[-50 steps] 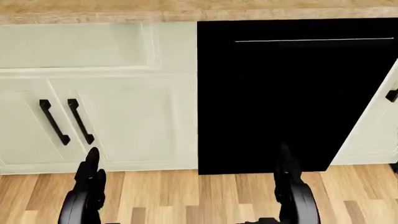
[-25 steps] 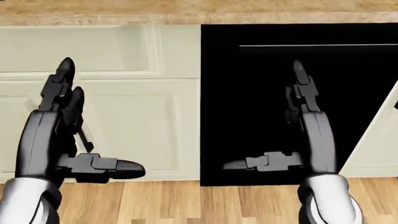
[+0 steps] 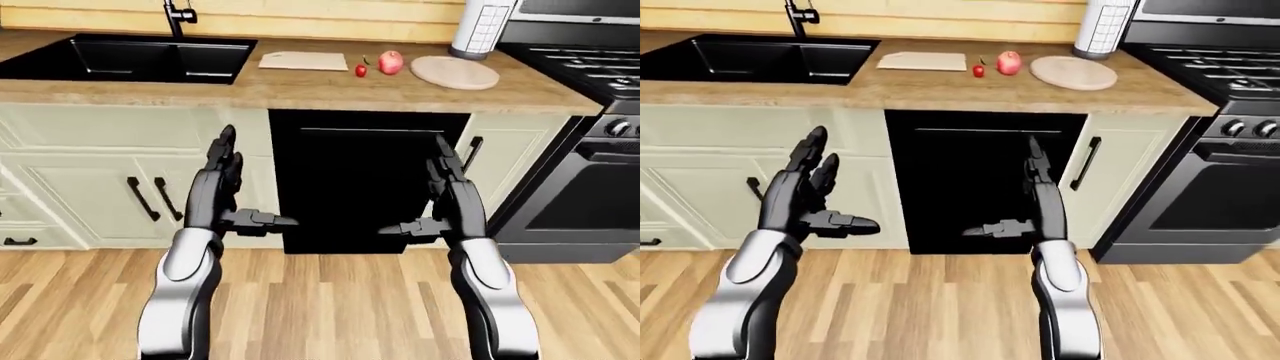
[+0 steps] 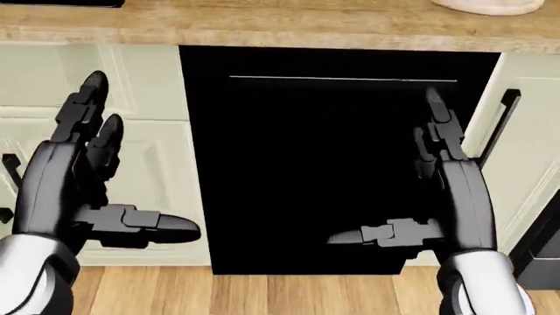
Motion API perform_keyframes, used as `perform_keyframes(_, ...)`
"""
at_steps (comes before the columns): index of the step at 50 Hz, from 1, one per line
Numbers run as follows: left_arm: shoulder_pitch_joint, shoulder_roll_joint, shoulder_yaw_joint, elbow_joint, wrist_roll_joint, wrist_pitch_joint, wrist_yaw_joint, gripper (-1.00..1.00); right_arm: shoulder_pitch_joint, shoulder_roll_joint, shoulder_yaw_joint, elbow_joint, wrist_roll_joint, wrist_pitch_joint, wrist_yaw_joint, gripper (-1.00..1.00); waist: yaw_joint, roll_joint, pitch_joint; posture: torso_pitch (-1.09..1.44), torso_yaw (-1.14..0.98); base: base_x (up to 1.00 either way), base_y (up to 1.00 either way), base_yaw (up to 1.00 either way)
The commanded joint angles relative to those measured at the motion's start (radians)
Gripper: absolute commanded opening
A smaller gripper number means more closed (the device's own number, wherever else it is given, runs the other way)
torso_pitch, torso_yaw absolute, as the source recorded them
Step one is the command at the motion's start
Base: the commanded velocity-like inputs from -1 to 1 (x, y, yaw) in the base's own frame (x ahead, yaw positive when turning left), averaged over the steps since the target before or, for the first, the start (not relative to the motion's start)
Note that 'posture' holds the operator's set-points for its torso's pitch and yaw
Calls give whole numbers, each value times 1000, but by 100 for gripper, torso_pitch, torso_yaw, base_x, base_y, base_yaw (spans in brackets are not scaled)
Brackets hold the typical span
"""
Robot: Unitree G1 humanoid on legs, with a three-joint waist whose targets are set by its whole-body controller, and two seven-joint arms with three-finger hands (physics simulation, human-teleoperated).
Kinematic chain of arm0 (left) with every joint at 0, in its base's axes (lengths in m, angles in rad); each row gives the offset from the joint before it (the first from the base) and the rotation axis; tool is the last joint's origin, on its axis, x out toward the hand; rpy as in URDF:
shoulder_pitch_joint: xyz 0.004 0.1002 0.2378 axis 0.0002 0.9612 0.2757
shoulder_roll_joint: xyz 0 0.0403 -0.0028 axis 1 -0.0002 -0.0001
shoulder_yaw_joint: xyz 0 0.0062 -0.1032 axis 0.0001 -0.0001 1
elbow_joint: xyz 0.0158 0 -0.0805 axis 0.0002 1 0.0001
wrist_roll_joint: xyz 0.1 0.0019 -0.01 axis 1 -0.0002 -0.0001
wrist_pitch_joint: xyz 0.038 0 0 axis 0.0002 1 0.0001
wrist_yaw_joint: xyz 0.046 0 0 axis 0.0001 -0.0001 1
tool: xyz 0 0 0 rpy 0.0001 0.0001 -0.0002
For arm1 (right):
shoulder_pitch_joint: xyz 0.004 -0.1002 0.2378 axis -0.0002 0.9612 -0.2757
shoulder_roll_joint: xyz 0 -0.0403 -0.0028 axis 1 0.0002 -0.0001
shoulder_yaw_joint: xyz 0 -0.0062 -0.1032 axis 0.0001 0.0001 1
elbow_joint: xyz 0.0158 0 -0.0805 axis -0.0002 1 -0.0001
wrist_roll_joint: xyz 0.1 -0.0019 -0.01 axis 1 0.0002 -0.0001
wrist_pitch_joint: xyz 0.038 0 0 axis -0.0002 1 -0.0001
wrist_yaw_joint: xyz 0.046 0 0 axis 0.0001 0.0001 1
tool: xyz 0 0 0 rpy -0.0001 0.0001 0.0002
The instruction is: Place the cherry and the pomegranate on separate cutting boards.
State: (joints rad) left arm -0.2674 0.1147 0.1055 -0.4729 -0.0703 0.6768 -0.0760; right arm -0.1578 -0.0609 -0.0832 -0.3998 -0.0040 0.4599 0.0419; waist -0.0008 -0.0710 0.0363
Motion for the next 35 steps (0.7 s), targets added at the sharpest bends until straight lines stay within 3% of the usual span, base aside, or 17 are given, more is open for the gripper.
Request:
perform_keyframes(1, -16, 11, 22, -50, 8, -37, -1, 100, -30, 1, 10, -66, 8, -23, 3, 100, 3, 13, -17, 0, 0, 2, -100, 0)
perform_keyframes(6, 0, 4, 20, -63, 14, -36, -10, 100, -28, 4, 15, -92, 9, -3, -1, 100, 3, 75, 7, 0, 0, 3, -100, 0)
perform_keyframes(7, 3, 3, 19, -64, 16, -37, -11, 100, -28, 5, 13, -89, 12, -6, -2, 100, 5, 97, -2, 0, 0, 4, -87, 0)
perform_keyframes(8, 4, 2, 19, -60, 18, -41, -12, 100, -28, 5, 14, -91, 11, -5, -2, 100, 26, 142, -22, 0, 0, 4, -82, 0)
perform_keyframes(9, 4, 2, 18, -58, 20, -42, -12, 100, -28, 5, 11, -84, 13, -11, -3, 100, 31, 108, -1, 0, 0, 4, -80, 0)
perform_keyframes(10, 2, 1, 17, -56, 21, -44, -12, 100, -28, 4, 7, -83, 18, -11, -2, 100, 26, 117, -11, 0, 0, 3, -65, 0)
perform_keyframes(12, 0, -1, 15, -49, 25, -48, -13, 100, -27, 3, 0, -87, 28, -10, -2, 100, 32, 112, -35, 0, 0, 5, -50, 0)
perform_keyframes(14, 4, -4, 11, -48, 28, -53, -13, 100, -24, 1, -8, -95, 42, -5, -2, 100, 37, 49, -21, 0, 0, 4, -35, 0)
perform_keyframes(16, 7, -6, 10, -55, 29, -50, -13, 100, -20, 0, -7, -98, 45, -8, -3, 100, 14, -29, -24, 0, 0, 4, -48, 0)
perform_keyframes(17, 8, -6, 11, -50, 30, -56, -13, 100, -17, 0, -6, -95, 45, -12, -3, 100, 17, 42, -8, 0, 0, 5, -70, 0)
perform_keyframes(18, 10, -7, 10, -51, 30, -57, -14, 100, -16, -1, -6, -92, 45, -17, -4, 100, 7, 43, -8, 0, 0, 4, -70, 0)
perform_keyframes(21, 8, -4, 16, -43, 29, -64, -17, 100, -19, 0, -4, -97, 45, -12, -8, 100, 2, 79, -15, 0, 0, 4, -59, 0)
perform_keyframes(24, 1, 3, 22, -51, 27, -51, -20, 100, -16, -5, 11, -108, 28, -7, -4, 100, 3, 50, -11, 0, 0, 2, -7, 0)
perform_keyframes(25, 0, 5, 24, -53, 27, -47, -22, 100, -15, -4, 13, -108, 21, -10, -3, 100, 4, 40, -31, 0, 0, 2, 18, 0)
perform_keyframes(27, 0, 8, 25, -63, 28, -37, -25, 100, -14, -2, 12, -98, 16, -22, 1, 100, 3, 4, -21, 0, 0, 10, 54, 0)
perform_keyframes(28, -3, 10, 26, -52, 30, -45, -27, 100, -15, -2, 8, -98, 17, -20, 2, 100, 1, -2, -16, 0, 0, 15, 72, 0)
perform_keyframes(35, -21, 14, 26, -55, 34, -30, -32, 100, -20, -5, -8, -108, 27, -9, 2, 100, -5, 15, -2, 0, 0, 34, 72, 0)
